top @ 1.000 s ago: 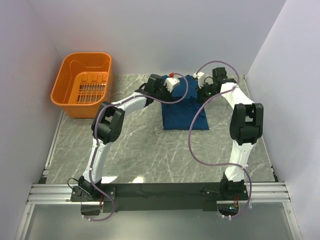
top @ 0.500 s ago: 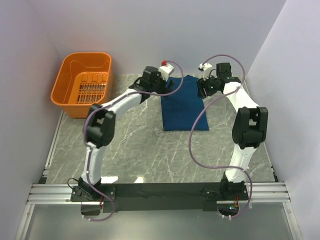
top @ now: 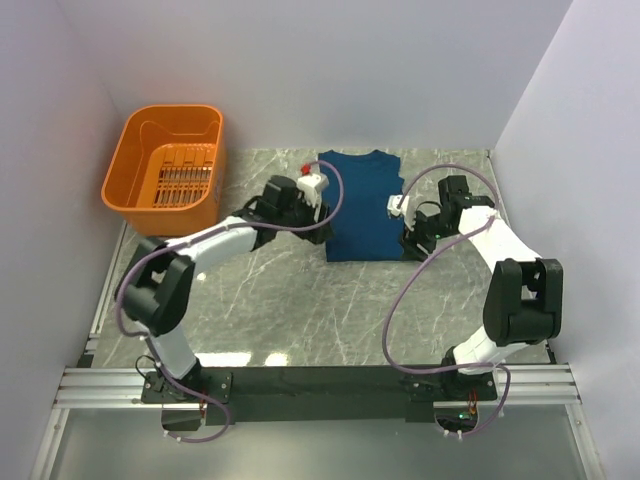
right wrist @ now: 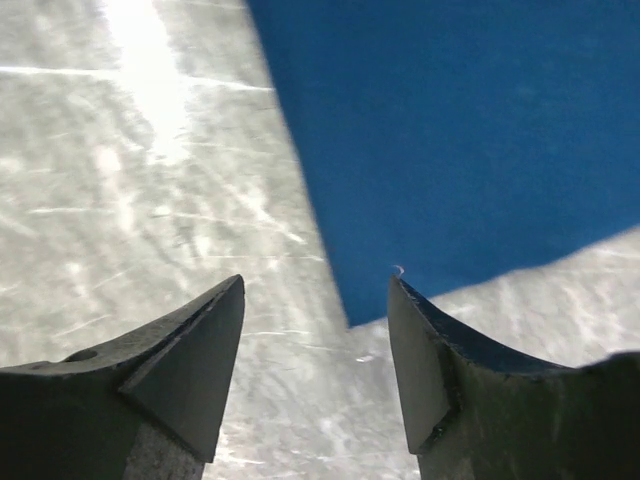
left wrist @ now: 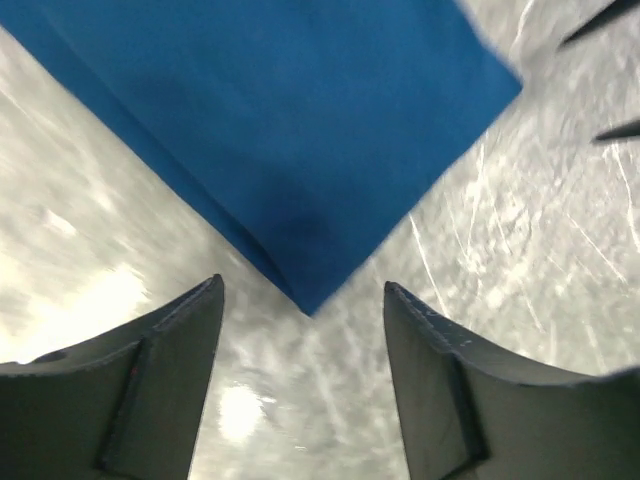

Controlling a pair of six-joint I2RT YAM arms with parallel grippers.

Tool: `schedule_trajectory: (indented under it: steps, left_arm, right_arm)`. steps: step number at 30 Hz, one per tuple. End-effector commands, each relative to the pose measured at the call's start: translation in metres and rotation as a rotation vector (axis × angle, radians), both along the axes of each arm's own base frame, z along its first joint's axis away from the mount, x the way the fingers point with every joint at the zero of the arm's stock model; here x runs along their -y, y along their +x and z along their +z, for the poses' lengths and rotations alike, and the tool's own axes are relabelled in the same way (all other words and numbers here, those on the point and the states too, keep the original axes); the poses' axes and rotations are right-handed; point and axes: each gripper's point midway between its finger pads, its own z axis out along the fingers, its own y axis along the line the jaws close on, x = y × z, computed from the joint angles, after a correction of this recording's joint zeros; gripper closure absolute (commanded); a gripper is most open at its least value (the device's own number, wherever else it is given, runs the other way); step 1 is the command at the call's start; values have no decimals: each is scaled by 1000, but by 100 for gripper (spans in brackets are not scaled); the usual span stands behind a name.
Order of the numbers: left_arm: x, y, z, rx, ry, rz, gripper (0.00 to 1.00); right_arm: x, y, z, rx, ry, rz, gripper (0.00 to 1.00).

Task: Fold and stack the t-shirts
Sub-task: Fold the tshirt

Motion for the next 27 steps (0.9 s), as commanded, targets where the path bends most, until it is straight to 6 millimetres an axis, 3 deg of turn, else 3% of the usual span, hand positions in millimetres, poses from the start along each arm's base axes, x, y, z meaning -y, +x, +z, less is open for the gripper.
schedule_trajectory:
  steps: [1,3,4,5,7,12,14,15,16,18,20,21,22,27]
  left_arm:
    - [22,4,5,-90,-130,58,32]
    - [23,17,-8,-128,-126,135,34]
    - [25,27,-1,-117,-138,163,35]
    - [26,32,-10,-144,-134,190,38]
    - [29,43,-7,-147,-143,217,41]
    - [33,39,-27,-221,-135,217,45]
    - [33,40,-38,-251,-112,235,45]
    - [34,50,-33,-236,-117,259,45]
    - [31,46,-49,-281,-78,273,46]
    - [32,55,-47,-270,-79,296,45]
    - [29,61,-57,-279,-52,335,46]
    - [31,69,-51,-265,-56,350,46]
    - [29,73,-59,-268,-33,370,46]
    - [30,84,-64,-273,-12,400,48]
  right_arm:
    - [8,29,16,126,-23,-61,35]
    - [10,30,18,127,-10,-114,36]
    - [10,31,19,133,-4,-135,37]
    - [12,32,21,141,2,-174,37]
    - [11,27,20,136,4,-170,37]
    - [15,1,-3,110,-54,-55,36]
    - [16,2,-5,103,-55,-59,36]
    - [15,3,-5,100,-49,-61,36]
    - [14,5,-4,95,-42,-70,36]
    - [13,9,-2,100,-31,-87,36]
    - [13,14,-1,103,-25,-114,36]
    - [14,16,-2,103,-29,-125,36]
    - [15,19,-2,98,-31,-133,36]
    - [17,20,-9,80,-44,-147,37]
